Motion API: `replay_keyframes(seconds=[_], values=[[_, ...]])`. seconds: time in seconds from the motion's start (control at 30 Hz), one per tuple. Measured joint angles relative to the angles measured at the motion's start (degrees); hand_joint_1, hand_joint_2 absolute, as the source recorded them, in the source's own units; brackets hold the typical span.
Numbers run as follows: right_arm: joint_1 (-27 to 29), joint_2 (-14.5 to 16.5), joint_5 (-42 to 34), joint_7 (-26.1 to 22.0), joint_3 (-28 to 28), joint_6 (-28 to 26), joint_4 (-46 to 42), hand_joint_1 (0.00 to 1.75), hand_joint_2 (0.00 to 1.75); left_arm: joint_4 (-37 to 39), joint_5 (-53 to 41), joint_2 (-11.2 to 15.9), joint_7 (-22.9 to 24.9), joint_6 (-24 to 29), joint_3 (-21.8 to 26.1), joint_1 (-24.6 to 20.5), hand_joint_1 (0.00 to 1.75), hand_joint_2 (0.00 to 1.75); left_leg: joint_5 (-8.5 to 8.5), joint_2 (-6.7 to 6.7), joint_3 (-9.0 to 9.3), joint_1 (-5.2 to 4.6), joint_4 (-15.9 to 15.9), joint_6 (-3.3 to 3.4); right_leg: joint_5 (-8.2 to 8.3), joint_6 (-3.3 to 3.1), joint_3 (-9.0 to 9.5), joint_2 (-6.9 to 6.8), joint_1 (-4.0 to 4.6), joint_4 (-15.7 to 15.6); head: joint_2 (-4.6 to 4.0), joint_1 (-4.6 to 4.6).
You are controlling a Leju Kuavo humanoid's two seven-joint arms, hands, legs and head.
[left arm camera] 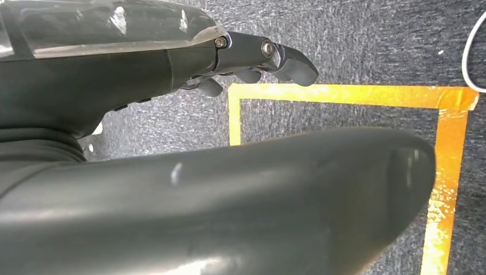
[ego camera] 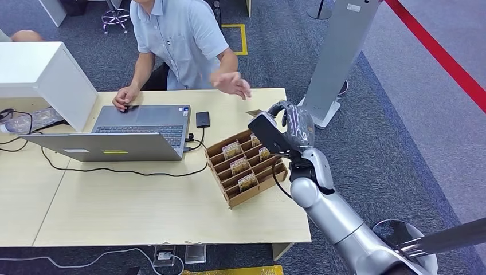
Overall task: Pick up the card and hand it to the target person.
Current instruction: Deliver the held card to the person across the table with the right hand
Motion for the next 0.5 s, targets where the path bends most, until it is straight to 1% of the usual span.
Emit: replay_keyframes(seconds=[0.17,0.47,0.5], values=[[-4.0,3.5,-0.8,0.0,1.7,0.0,7.1,1.75,1.75,0.0,-0.5,-0.2,1.1,0.1,-0.7,-0.4,0.00,0.00,0.00,0.00,-0.02,0.00,0.0,0.00,0.00,0.00,-0.01,-0.01,0.00,0.0,-0.01,0.01],[-8.6,9.2,-3.0,-1.8,4.1,-0.8,17.8,1.75,1.75,0.0,-0.9,-0.4,1.7,0.6,-1.7,-1.1,0.00,0.00,0.00,0.00,0.00,0.00,0.0,0.00,0.00,0.00,-0.02,0.00,0.00,0.0,-0.01,0.02],[-9.0,9.7,-3.2,-2.0,4.3,-0.9,19.0,1.31,1.75,0.0,-0.9,-0.4,1.7,0.6,-1.8,-1.1,0.00,0.00,0.00,0.00,0.00,0.00,0.0,0.00,0.00,0.00,-0.02,0.00,0.00,0.0,-0.01,0.02]])
